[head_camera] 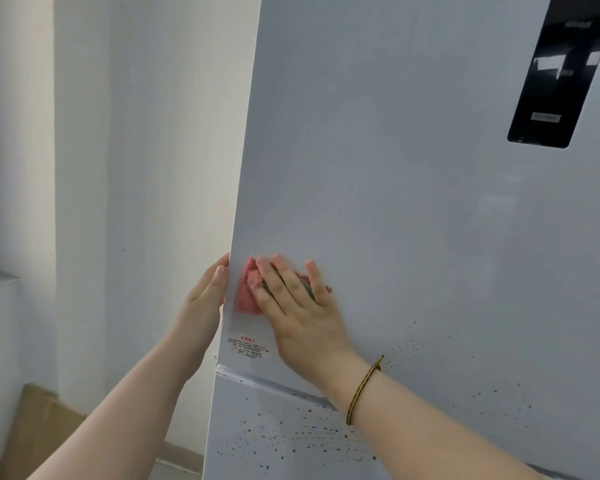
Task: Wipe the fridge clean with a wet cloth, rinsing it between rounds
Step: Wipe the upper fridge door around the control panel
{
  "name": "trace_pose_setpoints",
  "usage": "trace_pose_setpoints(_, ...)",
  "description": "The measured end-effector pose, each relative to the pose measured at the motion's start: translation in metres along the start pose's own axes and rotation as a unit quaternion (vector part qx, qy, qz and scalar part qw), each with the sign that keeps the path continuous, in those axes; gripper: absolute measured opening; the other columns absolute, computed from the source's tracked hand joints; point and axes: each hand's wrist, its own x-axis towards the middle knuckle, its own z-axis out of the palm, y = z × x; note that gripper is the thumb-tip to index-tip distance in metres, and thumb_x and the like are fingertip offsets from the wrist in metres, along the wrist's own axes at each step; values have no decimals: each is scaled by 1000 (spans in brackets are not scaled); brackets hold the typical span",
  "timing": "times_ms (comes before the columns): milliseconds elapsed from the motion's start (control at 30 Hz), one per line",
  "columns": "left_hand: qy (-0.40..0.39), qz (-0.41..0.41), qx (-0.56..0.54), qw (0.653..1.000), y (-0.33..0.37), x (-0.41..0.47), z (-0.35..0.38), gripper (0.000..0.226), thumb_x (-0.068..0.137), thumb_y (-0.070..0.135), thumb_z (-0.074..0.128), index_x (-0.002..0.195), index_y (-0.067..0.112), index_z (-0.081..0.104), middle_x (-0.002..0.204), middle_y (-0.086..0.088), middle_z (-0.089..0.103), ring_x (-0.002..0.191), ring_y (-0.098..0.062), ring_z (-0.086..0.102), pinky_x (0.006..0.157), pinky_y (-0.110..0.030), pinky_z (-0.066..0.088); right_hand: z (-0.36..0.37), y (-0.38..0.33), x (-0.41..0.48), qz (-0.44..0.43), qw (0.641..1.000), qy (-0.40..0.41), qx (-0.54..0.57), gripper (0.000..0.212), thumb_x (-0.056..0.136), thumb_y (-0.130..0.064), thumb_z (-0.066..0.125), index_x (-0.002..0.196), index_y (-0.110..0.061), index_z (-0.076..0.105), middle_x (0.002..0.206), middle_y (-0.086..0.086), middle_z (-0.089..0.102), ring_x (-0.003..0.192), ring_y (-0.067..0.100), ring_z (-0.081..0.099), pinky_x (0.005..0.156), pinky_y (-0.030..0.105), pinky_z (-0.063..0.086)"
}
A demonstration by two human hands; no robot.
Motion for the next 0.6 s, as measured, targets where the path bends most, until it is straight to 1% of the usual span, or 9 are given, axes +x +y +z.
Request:
trace_pose_setpoints(67, 1, 1, 1, 1000, -1, 1, -1, 32, 99, 27, 25, 101, 42, 54, 108, 22, 59, 107, 1, 54, 90, -22, 40, 7, -13, -8, -2, 1000, -22, -4, 55, 74, -16, 29, 126, -11, 47, 132, 3, 55, 127, 20, 36, 114, 42, -4)
trace_pose_setpoints(167, -4, -3, 16, 1000, -2, 1, -2, 33, 99, 29, 23, 100, 45, 52, 110, 26, 56, 114, 0, 49, 99, -26, 34, 23, -40, -44, -108, 985, -136, -16, 59, 75, -21, 23, 120, -21, 62, 129, -5, 57, 124, 13, 48, 115, 42, -7)
trace_pose_setpoints(233, -19, -2, 20, 1000, -1, -1, -2, 32, 99, 31, 23, 100, 46, 52, 107, 30, 57, 113, 5, 48, 99, -24, 32, 26, -44, -59, -168, 971, -168, -30, 59, 84, -23, 14, 116, -29, 63, 129, -9, 56, 124, 10, 49, 115, 43, -8)
trace_pose_setpoints(300, -17, -3, 24, 1000, -2, -5, -2, 24, 97, 37, 29, 104, 46, 51, 109, 33, 56, 111, 11, 47, 99, -21, 33, 21, -31, -53, -174, 980, -99, -22, 58, 83, -21, 17, 114, -26, 65, 125, -8, 60, 124, 11, 49, 115, 41, -7)
trace_pose_setpoints(333, -6, -7, 33, 999, -4, -6, -1, 21, 95, 41, 34, 111, 45, 48, 119, 31, 52, 117, 10, 44, 102, -21, 31, 15, -18, -43, -142, 989, -44, -12, 56, 77, -19, 23, 113, -21, 66, 123, -4, 61, 124, 14, 47, 114, 40, -6)
trace_pose_setpoints(400, 42, 1, 88, 995, -10, -6, 3, 37, 95, 37, 38, 132, 37, 35, 139, 21, 34, 131, 4, 26, 109, -21, 19, -1, 14, -23, -31, 998, 57, -8, 57, 71, -13, 31, 121, -13, 59, 125, 3, 60, 124, 19, 39, 114, 39, -5)
trace_pose_setpoints(467, 82, 62, 157, 982, -13, -9, 11, 43, 96, 27, 38, 138, 31, 28, 143, 22, 21, 129, 9, 16, 109, -13, 11, -12, 39, -24, 53, 995, 85, -18, 58, 73, -10, 34, 130, -10, 42, 137, 7, 50, 132, 23, 30, 114, 41, -5)
trace_pose_setpoints(500, 80, 111, 190, 972, -14, -11, 15, 43, 95, 30, 41, 135, 34, 27, 140, 28, 18, 126, 13, 15, 107, -7, 9, -12, 41, -32, 64, 994, 82, -27, 62, 74, -11, 34, 136, -10, 33, 144, 8, 39, 138, 24, 22, 114, 41, -7)
trace_pose_setpoints(600, 30, 205, 290, 934, -19, -15, 28, 45, 81, 51, 32, 125, 44, 23, 131, 38, 10, 127, 16, 9, 98, 6, 2, 13, 9, -84, -2, 998, 23, -65, 74, 77, -16, 30, 147, -6, 7, 155, 11, -4, 143, 24, -6, 115, 44, -13)
